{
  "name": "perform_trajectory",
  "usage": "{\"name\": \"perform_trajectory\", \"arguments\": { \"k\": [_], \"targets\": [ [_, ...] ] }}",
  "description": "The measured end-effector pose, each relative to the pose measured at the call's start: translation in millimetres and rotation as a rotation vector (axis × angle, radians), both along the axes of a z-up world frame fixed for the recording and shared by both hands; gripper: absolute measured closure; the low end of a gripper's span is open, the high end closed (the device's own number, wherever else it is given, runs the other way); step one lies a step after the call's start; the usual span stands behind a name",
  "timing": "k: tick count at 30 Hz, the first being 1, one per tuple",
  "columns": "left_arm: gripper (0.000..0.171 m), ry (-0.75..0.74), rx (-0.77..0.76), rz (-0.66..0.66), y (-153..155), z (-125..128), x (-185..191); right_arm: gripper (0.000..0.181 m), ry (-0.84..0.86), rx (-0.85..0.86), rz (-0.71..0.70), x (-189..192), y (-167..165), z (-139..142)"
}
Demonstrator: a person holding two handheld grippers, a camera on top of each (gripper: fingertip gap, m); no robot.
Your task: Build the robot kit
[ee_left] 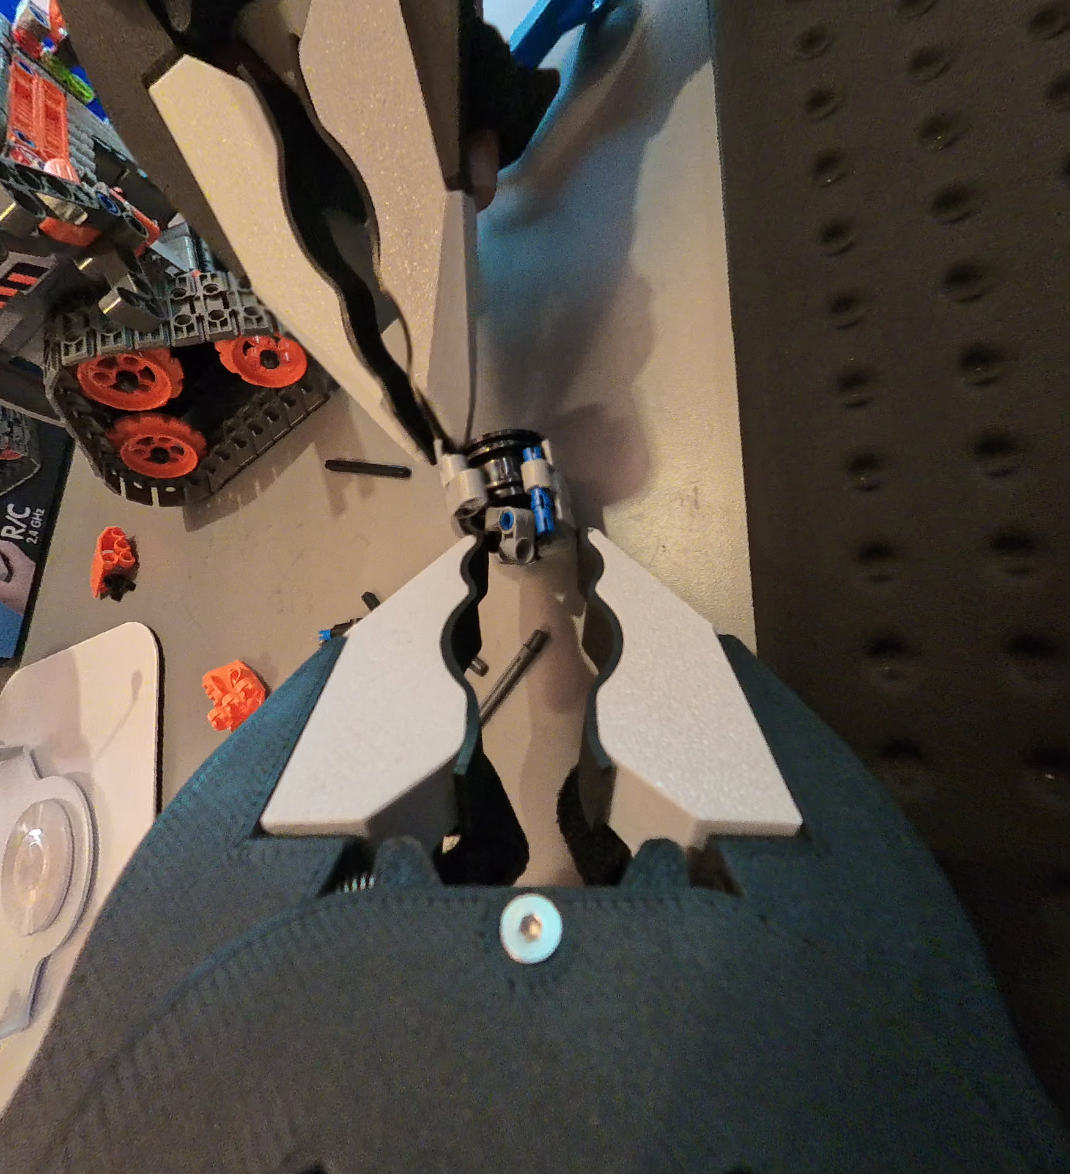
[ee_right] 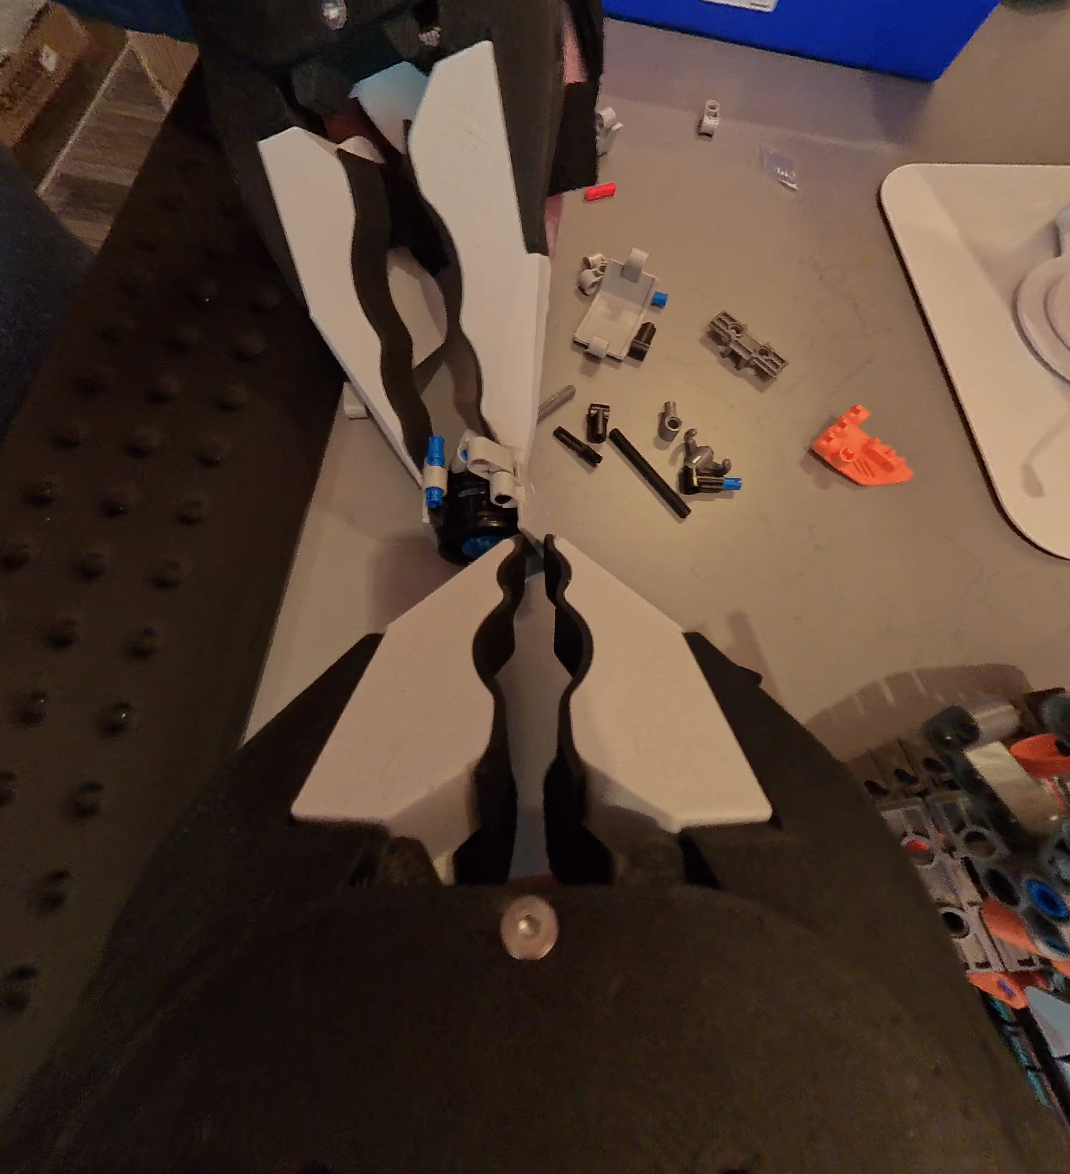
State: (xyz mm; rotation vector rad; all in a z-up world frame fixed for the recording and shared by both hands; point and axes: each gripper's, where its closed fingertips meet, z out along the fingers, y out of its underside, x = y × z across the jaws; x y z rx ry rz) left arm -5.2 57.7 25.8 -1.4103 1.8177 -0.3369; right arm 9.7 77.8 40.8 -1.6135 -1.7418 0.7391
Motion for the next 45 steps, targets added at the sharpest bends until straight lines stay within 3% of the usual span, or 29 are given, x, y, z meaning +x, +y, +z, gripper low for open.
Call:
{"name": "perform_trajectory", "arguments": {
  "k": [6,9,24,32,39,45],
  "targets": [
    [0.149,0.012,0.036,-0.020,-2.6,0.5,3.2,0.181,-0.010,-0.055,-0.078,-1.8,11.5,-7.6],
    [0.164,0.005,0.065,-0.026,-2.7,3.4,6.2,0.181,-0.013,-0.095,-0.109,-5.1,14.5,-12.0],
    [0.160,0.009,0.062,-0.032,-5.6,3.4,18.2,0.181,-0.038,-0.152,-0.217,-11.7,25.5,-22.0],
    [0.145,-0.019,-0.058,0.044,-4.3,4.0,12.8,0.181,0.004,-0.163,-0.226,-5.1,28.0,-9.0],
    [0.159,-0.044,-0.116,0.138,7.7,4.9,9.8,0.165,-0.029,-0.242,-0.175,16.1,16.9,-7.0],
    [0.164,-0.068,-0.158,0.159,11.5,7.5,7.0,0.157,-0.043,-0.189,-0.077,26.2,-1.2,3.5]
  ]
}}
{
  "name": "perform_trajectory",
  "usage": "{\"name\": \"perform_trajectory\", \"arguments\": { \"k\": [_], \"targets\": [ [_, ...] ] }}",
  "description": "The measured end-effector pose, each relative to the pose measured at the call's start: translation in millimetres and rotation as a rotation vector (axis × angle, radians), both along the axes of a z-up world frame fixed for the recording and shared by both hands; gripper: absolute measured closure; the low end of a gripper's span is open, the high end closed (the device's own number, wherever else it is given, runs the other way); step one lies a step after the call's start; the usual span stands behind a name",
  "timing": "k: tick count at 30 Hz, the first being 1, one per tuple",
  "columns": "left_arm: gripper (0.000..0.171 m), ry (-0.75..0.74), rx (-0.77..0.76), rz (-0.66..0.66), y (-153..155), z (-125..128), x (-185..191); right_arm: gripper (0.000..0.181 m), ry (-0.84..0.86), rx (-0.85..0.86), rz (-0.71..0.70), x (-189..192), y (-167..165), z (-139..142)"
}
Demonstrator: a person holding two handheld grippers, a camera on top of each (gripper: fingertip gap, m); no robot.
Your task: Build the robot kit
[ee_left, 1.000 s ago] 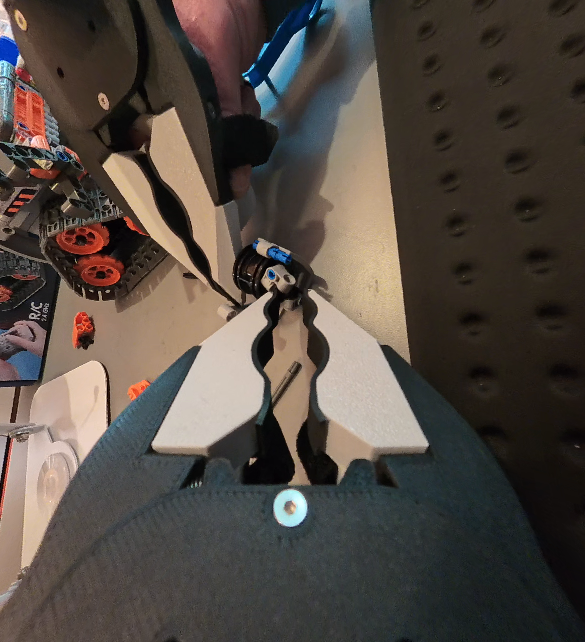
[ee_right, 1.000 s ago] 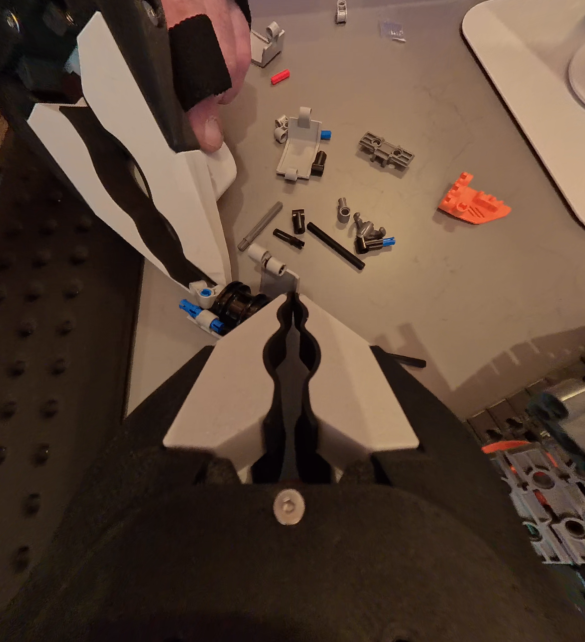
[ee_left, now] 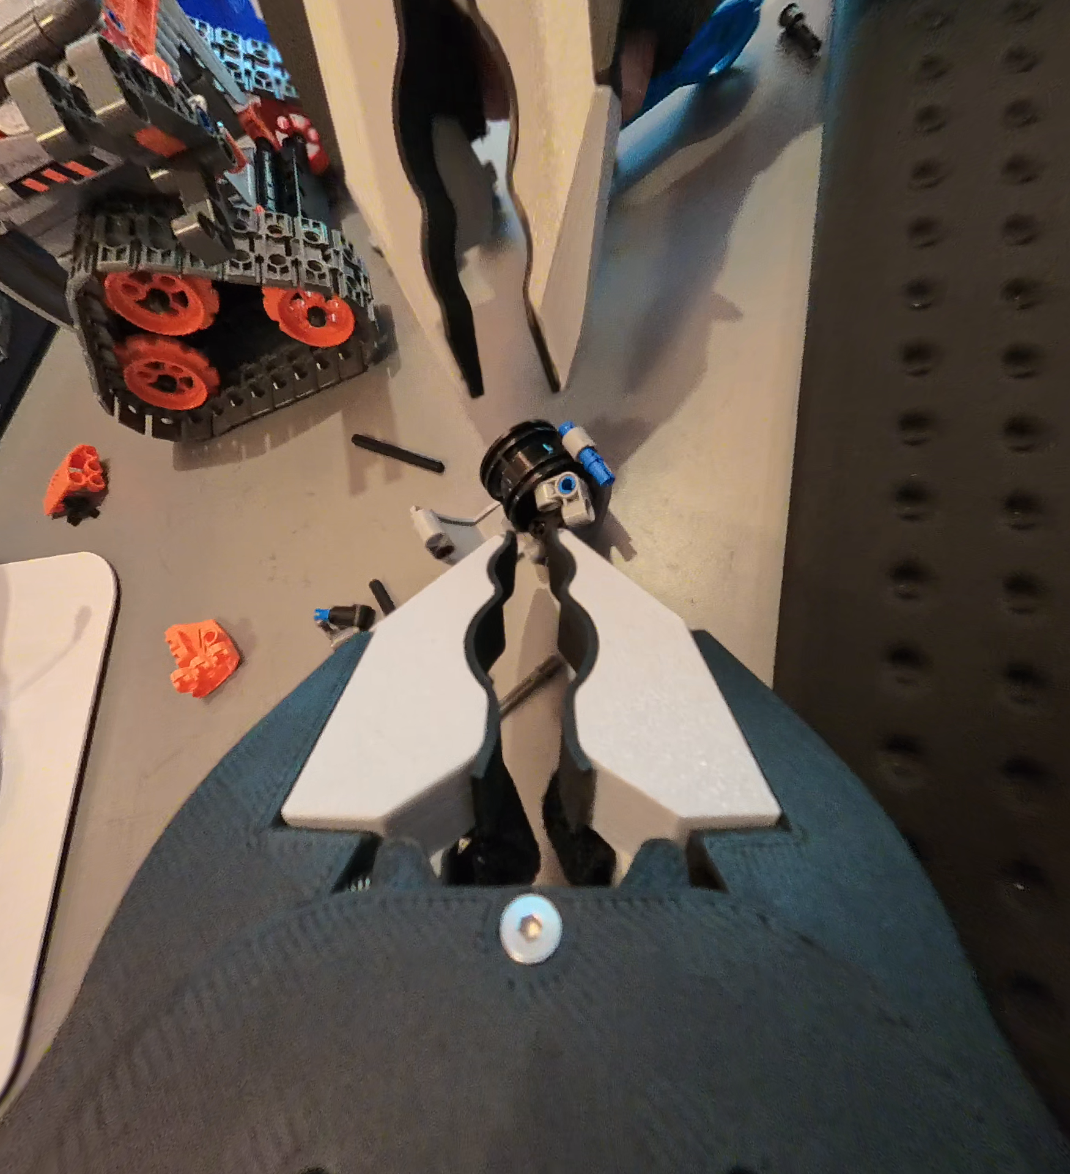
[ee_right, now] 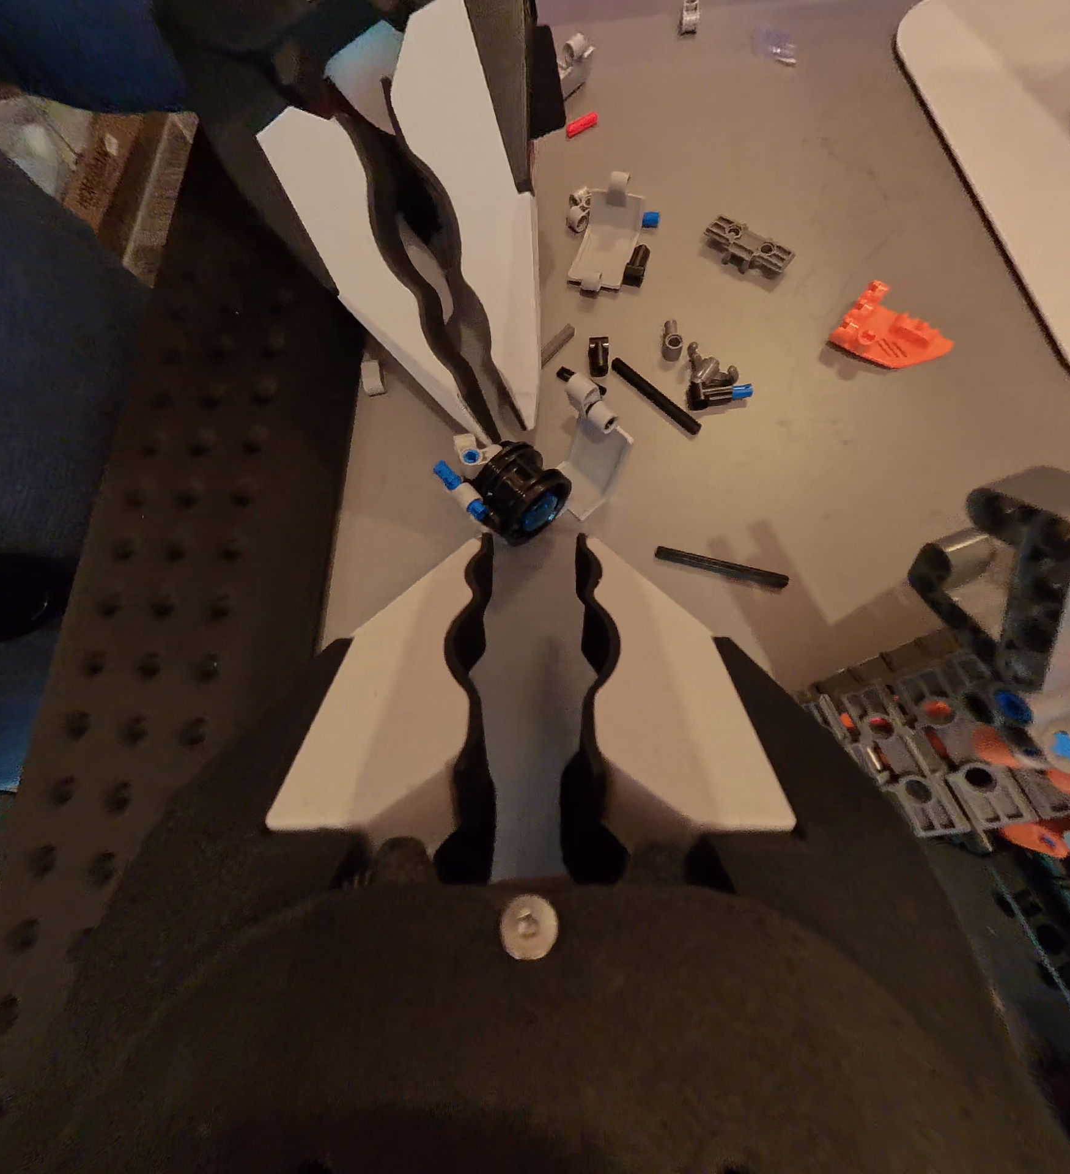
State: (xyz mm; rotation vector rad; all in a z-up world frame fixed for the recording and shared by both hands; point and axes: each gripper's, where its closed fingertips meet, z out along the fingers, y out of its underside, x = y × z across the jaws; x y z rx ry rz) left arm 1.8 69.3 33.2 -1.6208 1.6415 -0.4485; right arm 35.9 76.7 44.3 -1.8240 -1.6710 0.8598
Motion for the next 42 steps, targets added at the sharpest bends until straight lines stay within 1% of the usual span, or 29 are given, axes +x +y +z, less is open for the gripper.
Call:
{"name": "perform_trajectory", "arguments": {
  "k": [2,5,6,8,13,14,18,25,29,32,35,38,40,42],
  "targets": [
    [0.162,-0.008,-0.030,-0.011,-4.5,-0.9,0.0,0.157,0.024,0.004,0.039,0.5,-9.1,6.4],
    [0.154,-0.029,-0.062,-0.003,-7.6,3.0,-1.4,0.159,0.036,0.036,0.099,-5.5,-22.8,11.0],
    [0.153,-0.041,-0.079,0.000,-9.5,4.7,-1.2,0.162,0.035,0.062,0.088,-9.1,-21.2,10.4],
    [0.153,-0.055,-0.105,-0.004,-15.2,5.7,1.7,0.161,-0.010,0.090,0.074,-11.5,-18.5,3.3],
    [0.160,-0.043,-0.105,0.041,-15.0,2.0,6.6,0.175,-0.029,0.114,0.074,-17.5,-17.3,-4.8],
    [0.165,-0.045,-0.108,0.058,-12.7,2.3,5.7,0.175,-0.021,0.112,0.075,-18.4,-17.5,-4.1],
    [0.166,-0.052,-0.138,0.101,-8.8,2.4,3.2,0.176,-0.012,0.110,0.059,-21.3,-15.4,-4.3],
    [0.165,-0.072,-0.210,0.288,5.4,2.0,-5.6,0.177,0.008,0.120,-0.049,-28.7,-1.4,-4.0],
    [0.166,-0.107,-0.275,0.413,13.8,1.1,-13.5,0.177,0.009,0.153,-0.121,-35.8,7.3,-3.7],
    [0.166,-0.119,-0.285,0.478,18.8,0.8,-18.0,0.177,0.006,0.186,-0.167,-39.9,12.8,-3.4],
    [0.166,-0.125,-0.298,0.514,18.8,1.6,-18.8,0.177,0.006,0.187,-0.203,-41.9,15.6,-3.4],
    [0.163,-0.132,-0.361,0.516,16.0,1.2,-18.4,0.178,0.004,0.189,-0.218,-42.8,15.9,-4.2],
    [0.153,-0.145,-0.387,0.509,12.8,2.8,-16.2,0.178,0.008,0.193,-0.221,-44.2,15.6,-4.0],
    [0.149,-0.141,-0.383,0.503,10.5,2.4,-15.4,0.178,0.008,0.193,-0.226,-44.4,16.3,-4.0]
  ]
}}
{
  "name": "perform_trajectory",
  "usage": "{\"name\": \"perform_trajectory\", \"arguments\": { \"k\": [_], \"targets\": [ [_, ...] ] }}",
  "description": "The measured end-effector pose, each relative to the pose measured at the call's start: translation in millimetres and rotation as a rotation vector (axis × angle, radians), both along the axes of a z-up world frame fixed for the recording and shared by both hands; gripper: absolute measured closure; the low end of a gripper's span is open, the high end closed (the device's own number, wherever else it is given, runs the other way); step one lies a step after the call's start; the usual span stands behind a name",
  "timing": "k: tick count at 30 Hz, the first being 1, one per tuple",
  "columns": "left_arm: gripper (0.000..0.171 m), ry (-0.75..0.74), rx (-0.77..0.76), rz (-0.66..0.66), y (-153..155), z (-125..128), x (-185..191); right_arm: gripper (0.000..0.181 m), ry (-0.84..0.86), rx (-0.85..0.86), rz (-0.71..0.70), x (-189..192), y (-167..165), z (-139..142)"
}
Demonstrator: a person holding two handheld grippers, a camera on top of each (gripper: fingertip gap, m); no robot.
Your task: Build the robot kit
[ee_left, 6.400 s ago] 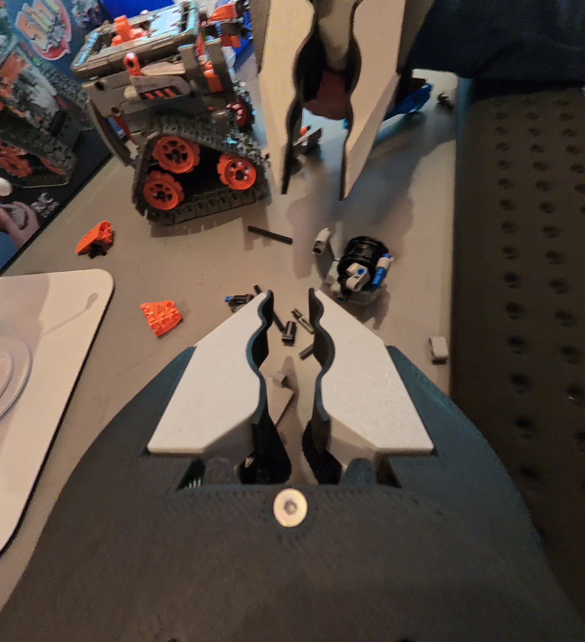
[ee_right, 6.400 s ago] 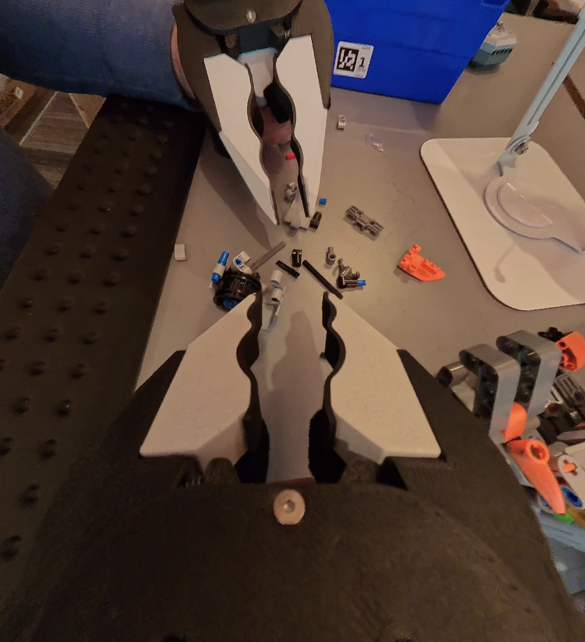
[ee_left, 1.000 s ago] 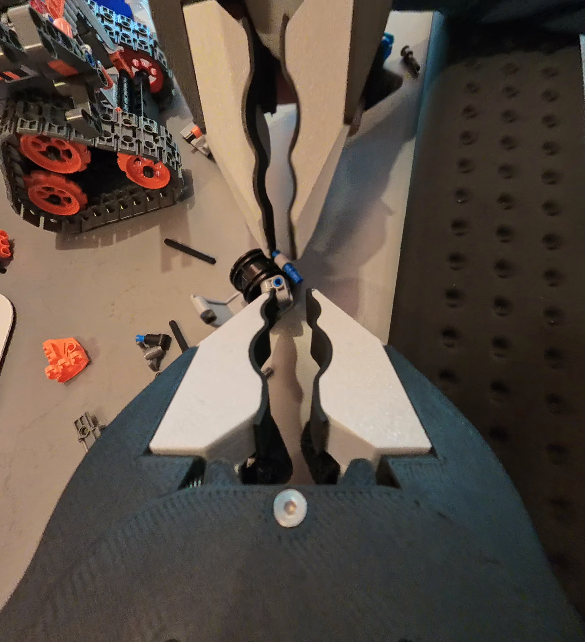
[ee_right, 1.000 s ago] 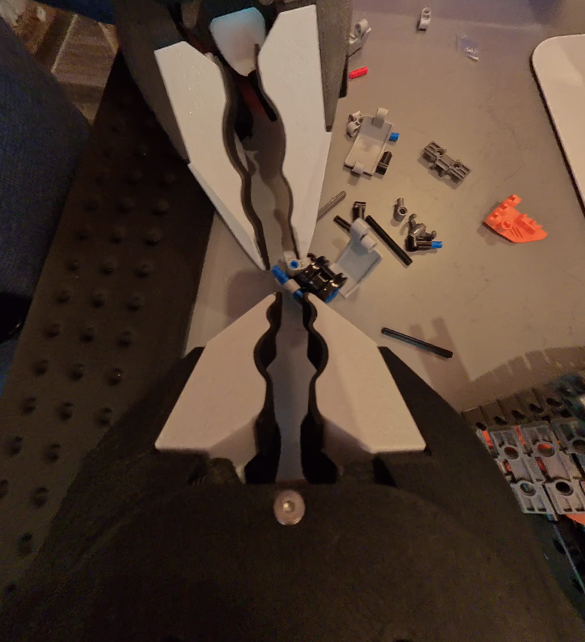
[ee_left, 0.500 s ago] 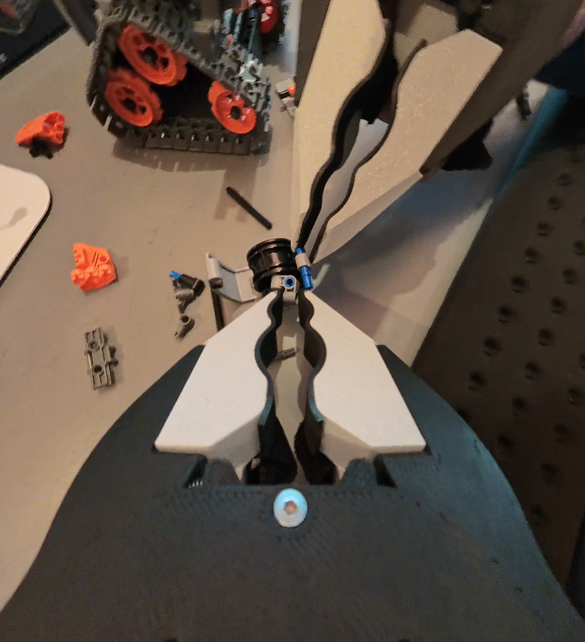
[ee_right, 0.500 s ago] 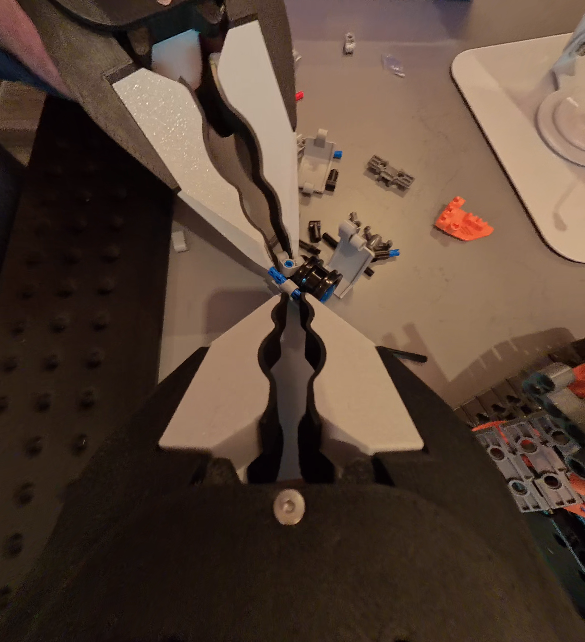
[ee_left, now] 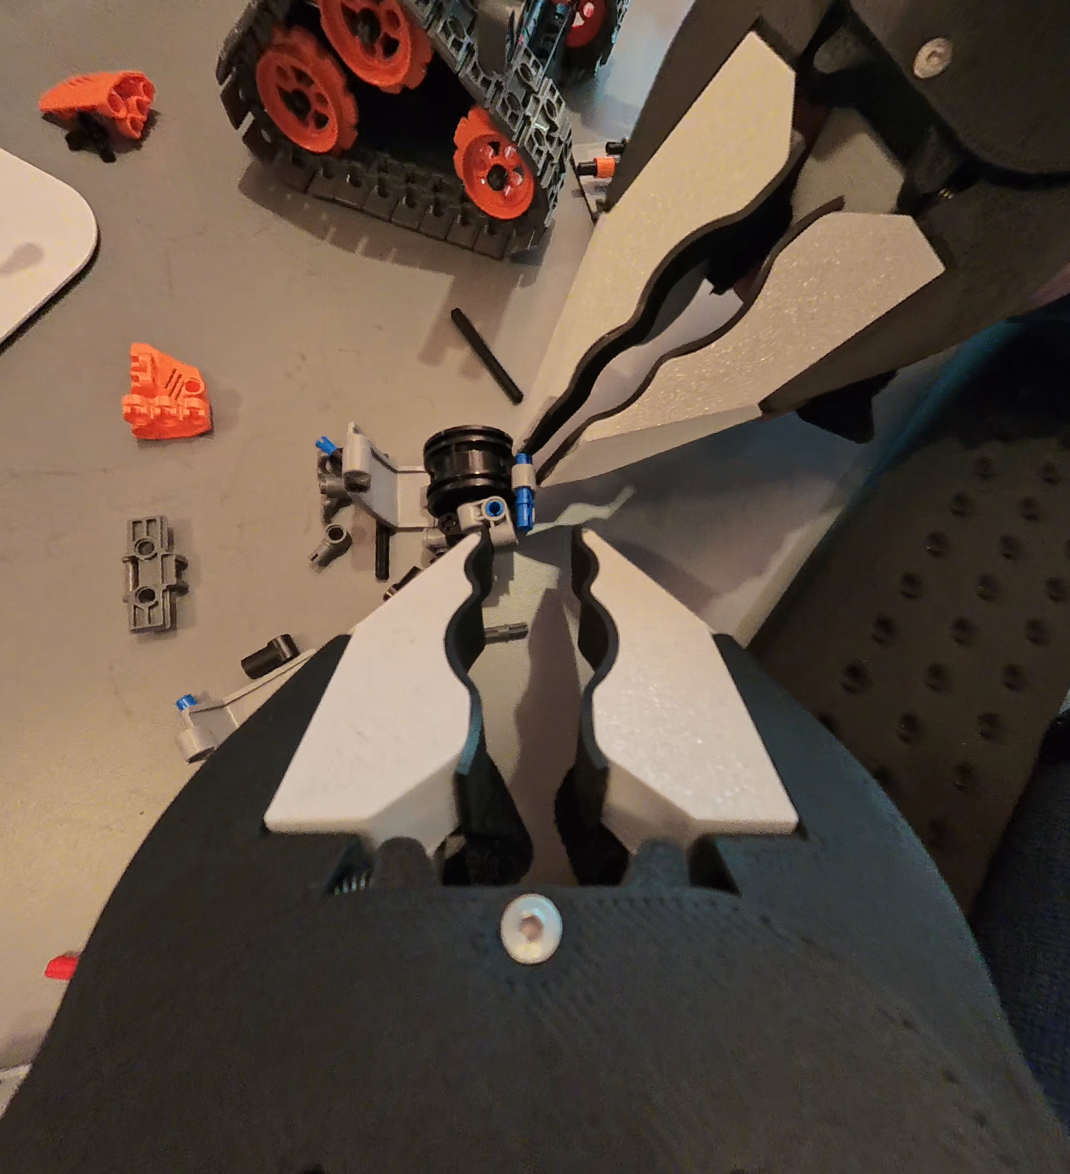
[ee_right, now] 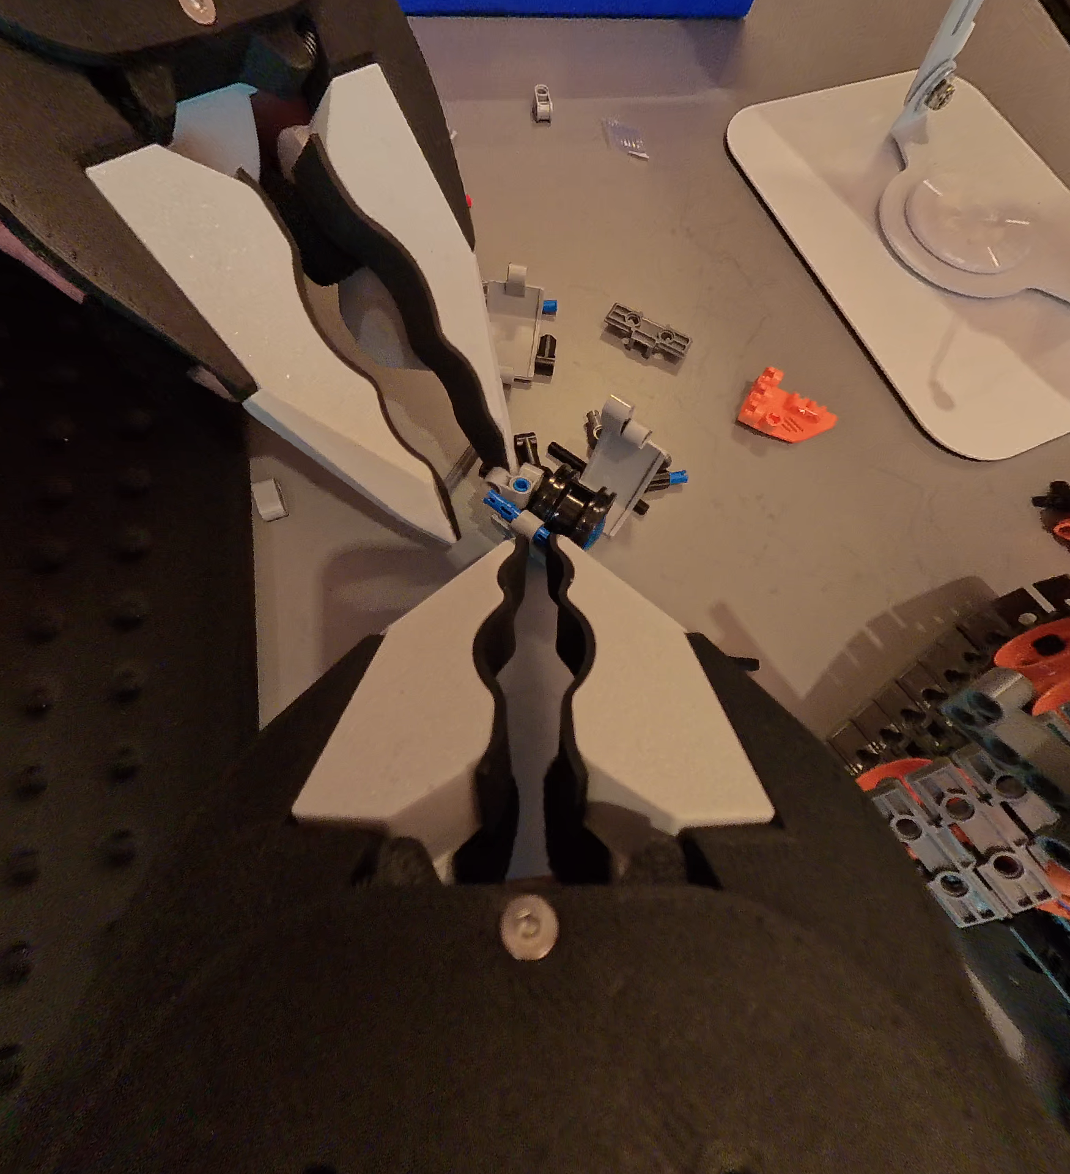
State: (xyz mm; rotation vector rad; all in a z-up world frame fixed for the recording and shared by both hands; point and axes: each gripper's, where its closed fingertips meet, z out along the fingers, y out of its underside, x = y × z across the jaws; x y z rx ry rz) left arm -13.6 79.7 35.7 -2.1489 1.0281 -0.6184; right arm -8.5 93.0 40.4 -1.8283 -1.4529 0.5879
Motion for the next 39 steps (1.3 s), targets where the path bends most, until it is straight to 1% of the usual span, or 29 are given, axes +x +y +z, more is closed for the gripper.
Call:
{"name": "perform_trajectory", "arguments": {
  "k": [4,6,7,8,10,11,12,13,15,17,19,20,22,24,28,29,30,32,33,35,37,39],
  "targets": [
    [0.153,-0.010,-0.011,-0.001,-2.7,-0.1,0.7,0.178,-0.002,0.013,-0.008,0.4,1.7,0.0],
    [0.155,-0.012,-0.026,-0.026,-7.4,-0.3,2.8,0.179,0.000,0.019,-0.016,1.0,3.3,1.0],
    [0.171,-0.049,-0.052,-0.074,-16.0,2.3,9.2,0.181,0.005,0.023,-0.020,0.8,4.1,1.8],
    [0.171,-0.072,-0.058,-0.083,-18.9,4.1,12.9,0.181,0.003,0.020,-0.016,0.7,3.5,0.9],
    [0.171,-0.003,-0.002,-0.084,-14.5,-0.1,7.9,0.181,0.002,0.013,-0.004,0.8,2.1,-0.5],
    [0.165,-0.011,-0.009,-0.103,-16.0,0.7,7.5,0.181,0.016,0.005,-0.003,0.7,1.9,1.3],
    [0.165,-0.062,-0.017,-0.144,-20.6,6.8,10.1,0.181,0.026,0.000,0.001,0.8,1.3,3.6],
    [0.164,-0.076,0.002,-0.154,-19.4,10.9,7.5,0.181,0.030,0.002,0.008,1.7,0.7,5.1],
    [0.153,0.007,0.077,-0.157,-5.5,9.3,-6.2,0.181,0.039,-0.001,0.018,3.6,0.4,8.3],
    [0.149,0.054,0.153,-0.174,9.9,14.6,-15.0,0.181,0.070,-0.006,0.013,6.4,2.8,15.9],
    [0.141,0.085,0.177,-0.182,25.0,19.0,-21.5,0.181,0.084,-0.003,-0.009,11.4,8.1,20.5],
    [0.137,0.086,0.184,-0.192,31.0,21.4,-21.7,0.179,0.087,0.014,-0.033,14.3,13.1,22.6],
    [0.136,0.072,0.210,-0.260,36.3,24.6,-15.5,0.167,0.113,0.012,-0.056,13.4,16.4,27.3],
    [0.129,0.124,0.210,-0.296,45.0,15.6,-12.5,0.153,0.086,0.045,-0.080,11.9,20.7,23.6],
    [0.130,0.182,0.195,-0.378,52.7,-0.5,-5.2,0.141,0.016,0.082,-0.101,8.3,24.6,10.3],
    [0.132,0.164,0.177,-0.407,50.9,-2.4,-1.4,0.141,0.011,0.079,-0.103,7.8,25.5,8.3],
    [0.138,0.130,0.173,-0.422,50.2,-1.5,2.6,0.141,0.012,0.072,-0.105,7.4,26.3,6.7],
    [0.146,0.082,0.139,-0.435,48.2,-1.5,7.6,0.142,0.011,0.052,-0.113,7.1,28.2,3.0],
    [0.150,0.073,0.133,-0.435,48.2,-2.0,8.6,0.145,0.009,0.049,-0.119,7.3,29.6,0.9],
    [0.152,0.058,0.138,-0.433,47.5,-2.5,10.7,0.146,0.017,0.046,-0.125,7.4,31.6,0.5],
    [0.156,0.036,0.134,-0.436,43.4,-2.4,13.6,0.149,0.029,0.030,-0.125,7.9,32.5,0.9],
    [0.157,0.033,0.146,-0.423,43.1,-2.6,13.8,0.148,0.027,0.032,-0.122,8.5,32.8,0.2]
  ]
}}
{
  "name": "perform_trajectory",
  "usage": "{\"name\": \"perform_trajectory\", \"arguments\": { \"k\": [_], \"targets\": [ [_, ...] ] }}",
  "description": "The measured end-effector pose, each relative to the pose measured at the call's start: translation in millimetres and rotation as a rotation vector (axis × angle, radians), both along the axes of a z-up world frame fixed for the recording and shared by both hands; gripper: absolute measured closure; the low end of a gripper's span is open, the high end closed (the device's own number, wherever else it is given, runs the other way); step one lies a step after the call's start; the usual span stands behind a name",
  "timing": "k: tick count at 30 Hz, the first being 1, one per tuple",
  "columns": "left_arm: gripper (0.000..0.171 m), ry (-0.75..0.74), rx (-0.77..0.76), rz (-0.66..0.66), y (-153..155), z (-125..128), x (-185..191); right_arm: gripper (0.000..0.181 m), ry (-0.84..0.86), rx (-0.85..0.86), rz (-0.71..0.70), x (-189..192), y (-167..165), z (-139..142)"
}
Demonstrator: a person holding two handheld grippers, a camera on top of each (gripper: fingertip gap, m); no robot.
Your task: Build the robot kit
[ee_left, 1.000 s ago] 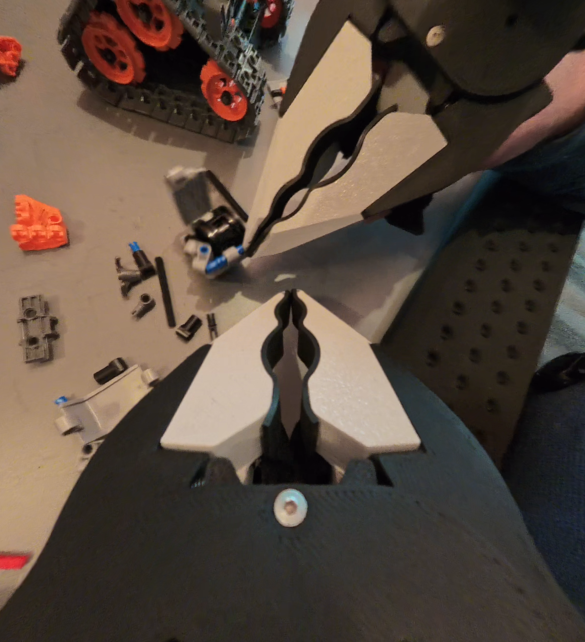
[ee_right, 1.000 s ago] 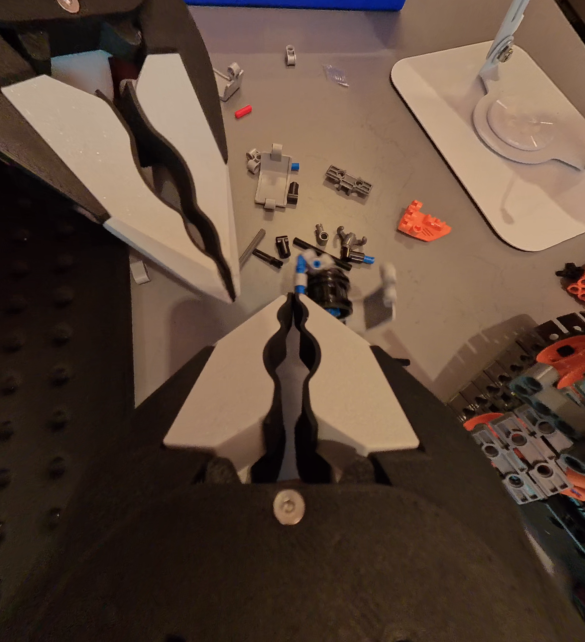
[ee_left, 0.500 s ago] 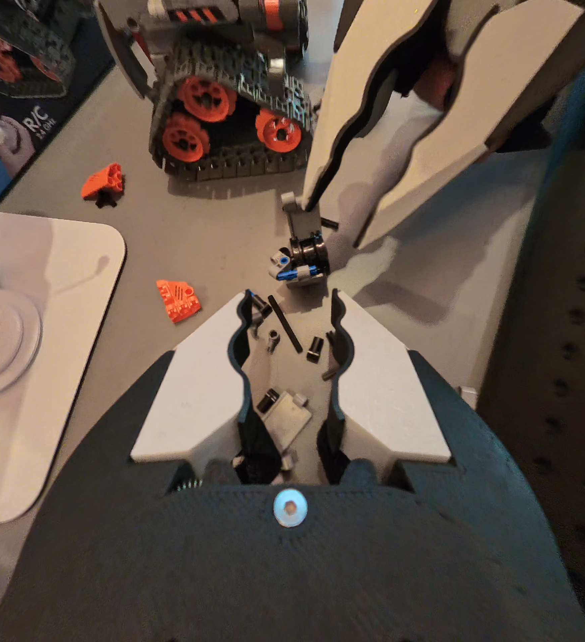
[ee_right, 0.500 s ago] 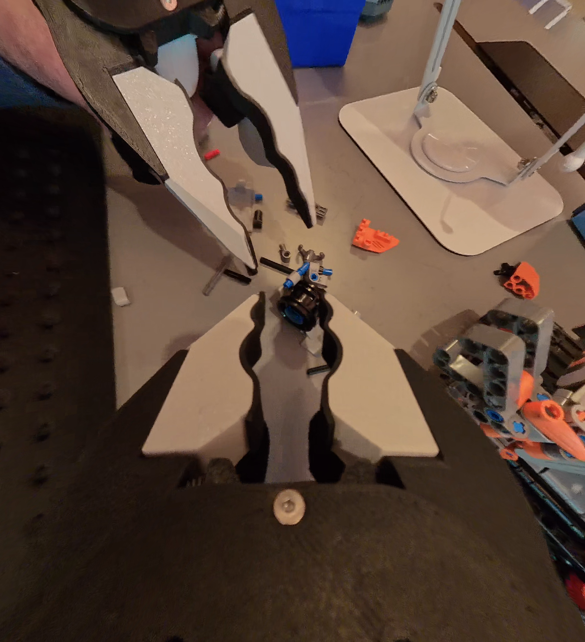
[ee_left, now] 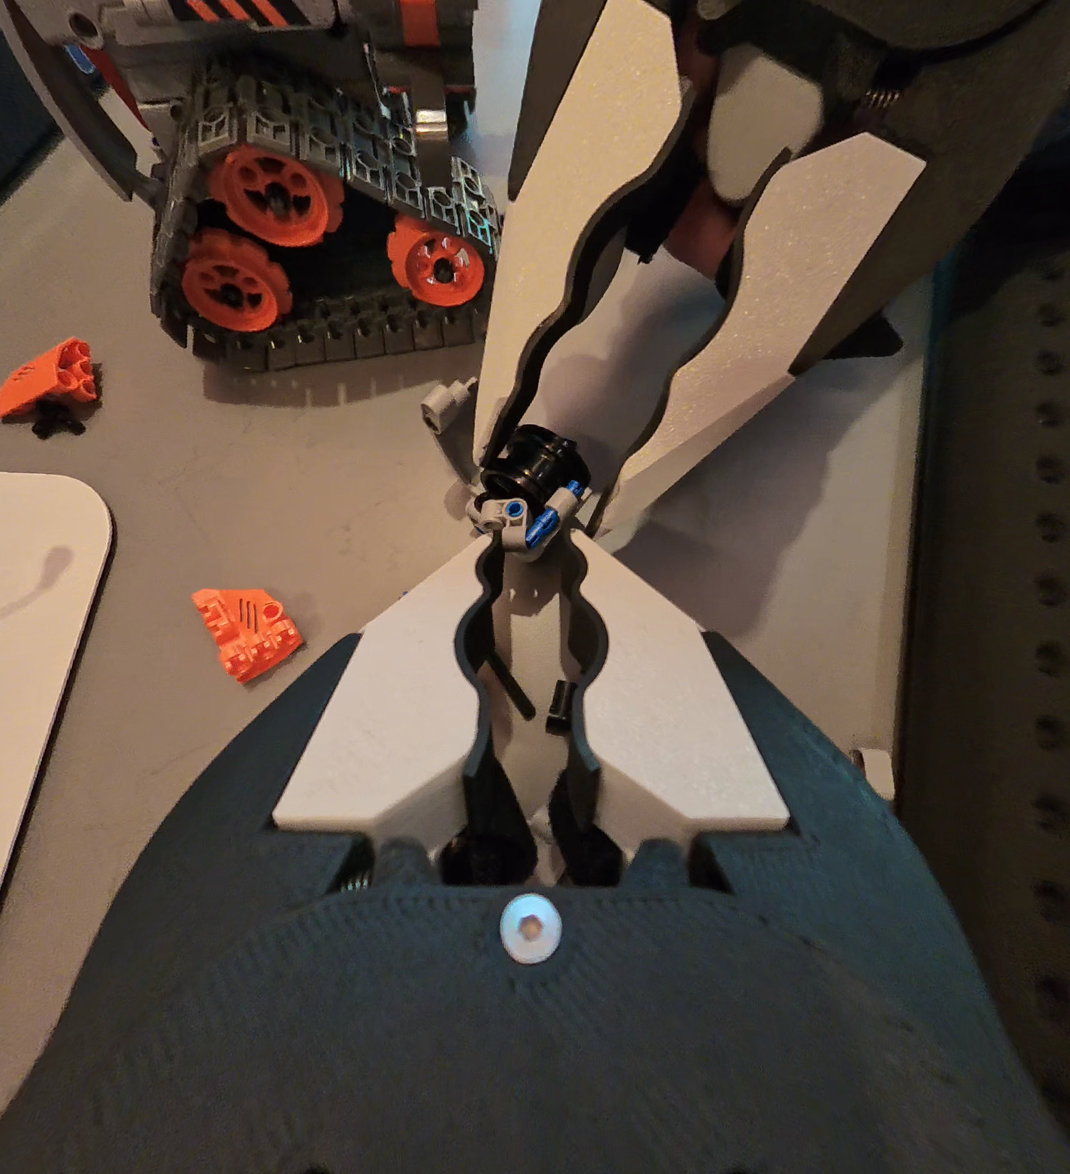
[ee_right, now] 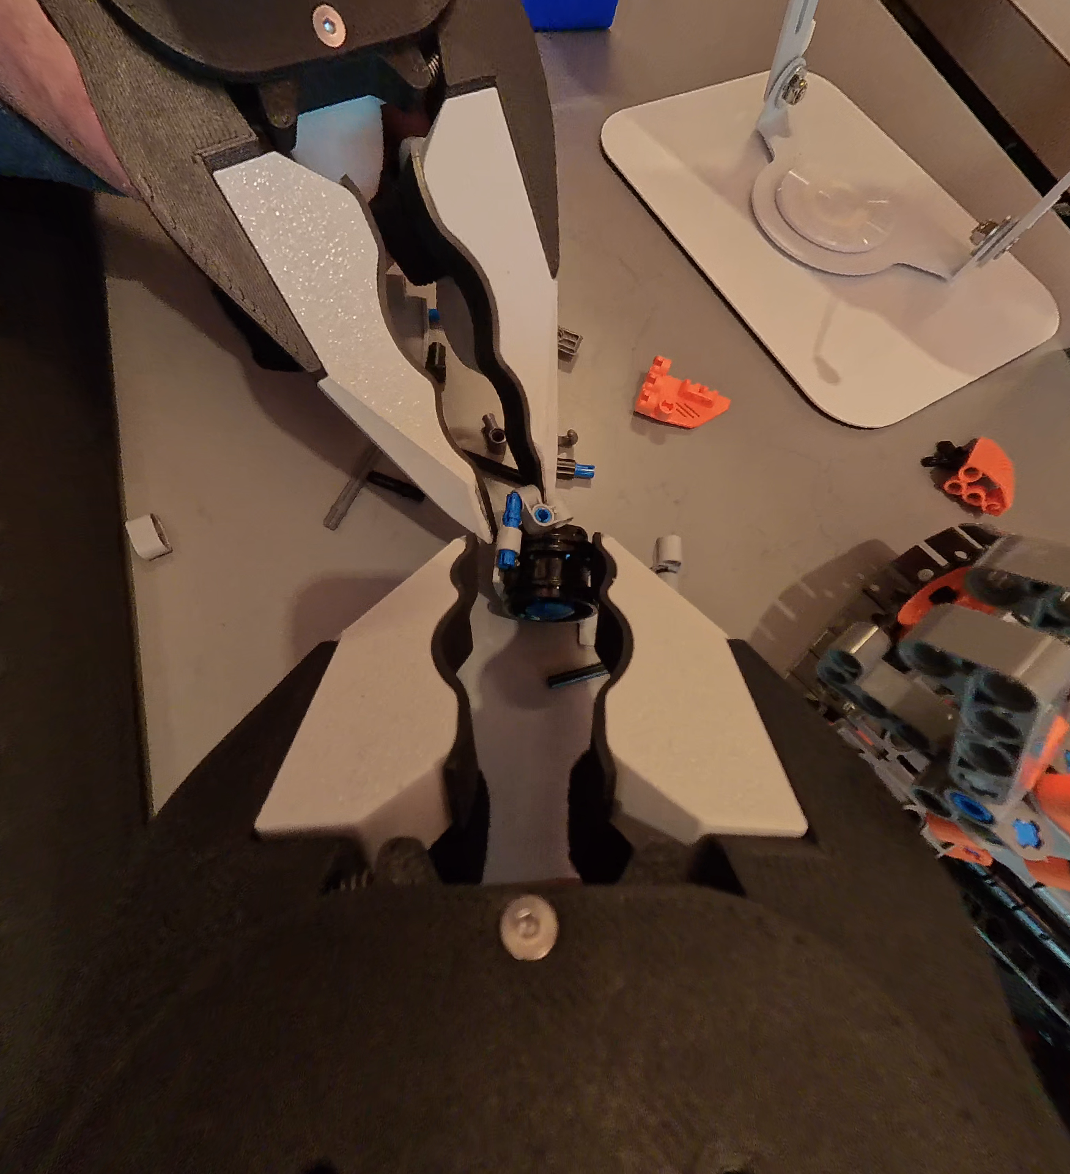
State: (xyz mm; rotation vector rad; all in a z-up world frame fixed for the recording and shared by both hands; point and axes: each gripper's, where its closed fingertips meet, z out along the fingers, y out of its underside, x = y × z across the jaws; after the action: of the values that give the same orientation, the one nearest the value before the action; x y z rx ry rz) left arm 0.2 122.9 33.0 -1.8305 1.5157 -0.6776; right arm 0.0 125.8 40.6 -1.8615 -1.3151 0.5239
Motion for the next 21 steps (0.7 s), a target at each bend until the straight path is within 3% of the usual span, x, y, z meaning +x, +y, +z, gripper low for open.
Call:
{"name": "perform_trajectory", "arguments": {
  "k": [21],
  "targets": [
    [0.160,-0.039,-0.023,0.014,-14.6,0.5,1.5,0.154,0.005,-0.003,0.100,3.2,-10.0,-0.5]
  ]
}}
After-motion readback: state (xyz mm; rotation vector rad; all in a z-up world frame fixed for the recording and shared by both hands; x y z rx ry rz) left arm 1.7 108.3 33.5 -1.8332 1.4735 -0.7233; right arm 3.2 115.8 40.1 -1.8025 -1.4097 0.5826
